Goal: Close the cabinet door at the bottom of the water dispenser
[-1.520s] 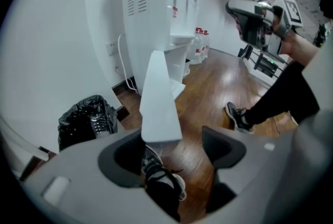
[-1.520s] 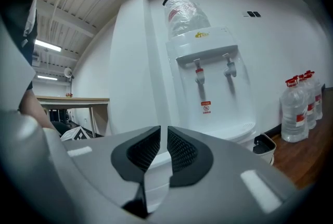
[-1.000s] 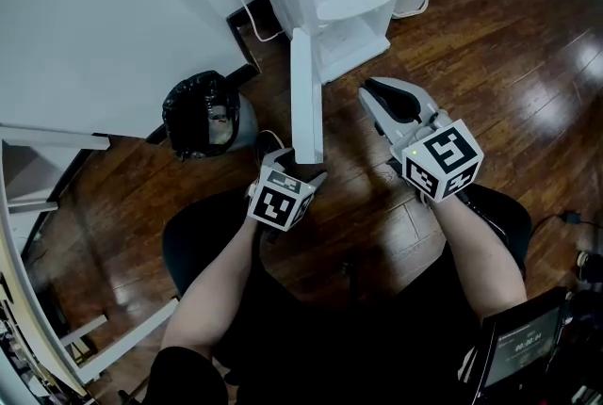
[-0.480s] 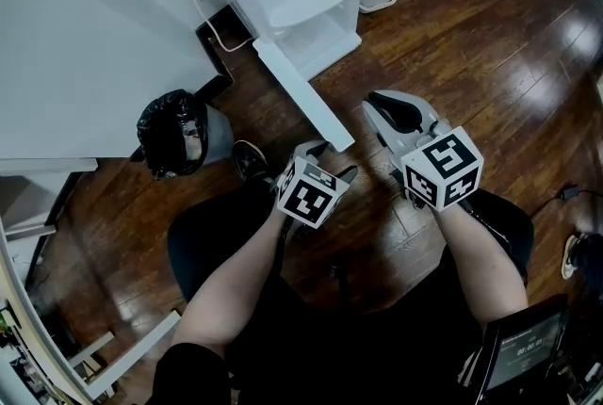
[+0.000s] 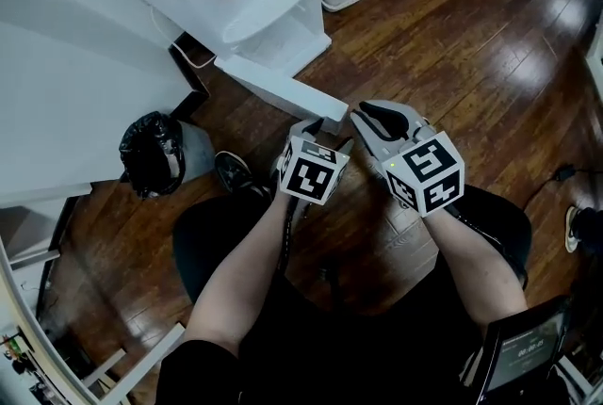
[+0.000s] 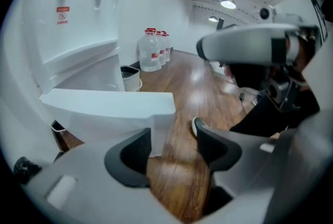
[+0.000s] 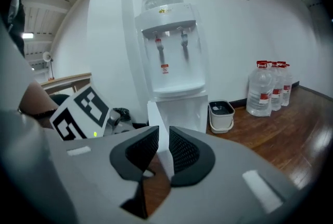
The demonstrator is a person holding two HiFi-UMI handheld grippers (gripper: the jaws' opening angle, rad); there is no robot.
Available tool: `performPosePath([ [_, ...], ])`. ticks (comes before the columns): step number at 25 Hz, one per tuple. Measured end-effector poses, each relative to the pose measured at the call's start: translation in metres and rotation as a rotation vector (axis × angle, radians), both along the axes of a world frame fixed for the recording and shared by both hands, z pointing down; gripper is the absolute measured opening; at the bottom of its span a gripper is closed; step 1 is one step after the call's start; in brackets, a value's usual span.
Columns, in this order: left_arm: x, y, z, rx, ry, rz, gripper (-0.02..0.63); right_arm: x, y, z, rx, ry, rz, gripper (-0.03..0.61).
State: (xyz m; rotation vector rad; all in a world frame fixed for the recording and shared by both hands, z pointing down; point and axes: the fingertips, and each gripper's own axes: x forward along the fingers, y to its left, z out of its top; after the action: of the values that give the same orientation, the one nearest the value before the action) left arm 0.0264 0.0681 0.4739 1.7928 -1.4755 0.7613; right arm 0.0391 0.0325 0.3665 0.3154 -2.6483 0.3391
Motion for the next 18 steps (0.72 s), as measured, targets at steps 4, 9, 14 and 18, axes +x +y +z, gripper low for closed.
performPosePath([
  [4, -0.008, -0.027, -0.008, 0.029, 0.0, -0.072, 0.293, 0.03, -0.014, 0.051, -0.021, 0.155, 0.06, 0.07],
  [9, -0.012, -0.05, -0.036, 0.102, 0.07, -0.176, 0.293, 0.036, 0.0, 0.098, -0.15, 0.232, 0.051, 0.087],
  [14, -0.05, -0.066, -0.064, 0.202, 0.039, -0.26, 0.293, 0.017, 0.001, 0.107, -0.109, 0.275, 0.029, 0.089],
  [18, -0.061, -0.057, -0.055, 0.168, 0.087, -0.297, 0.293, 0.007, -0.004, 0.124, -0.077, 0.344, 0.028, 0.098],
])
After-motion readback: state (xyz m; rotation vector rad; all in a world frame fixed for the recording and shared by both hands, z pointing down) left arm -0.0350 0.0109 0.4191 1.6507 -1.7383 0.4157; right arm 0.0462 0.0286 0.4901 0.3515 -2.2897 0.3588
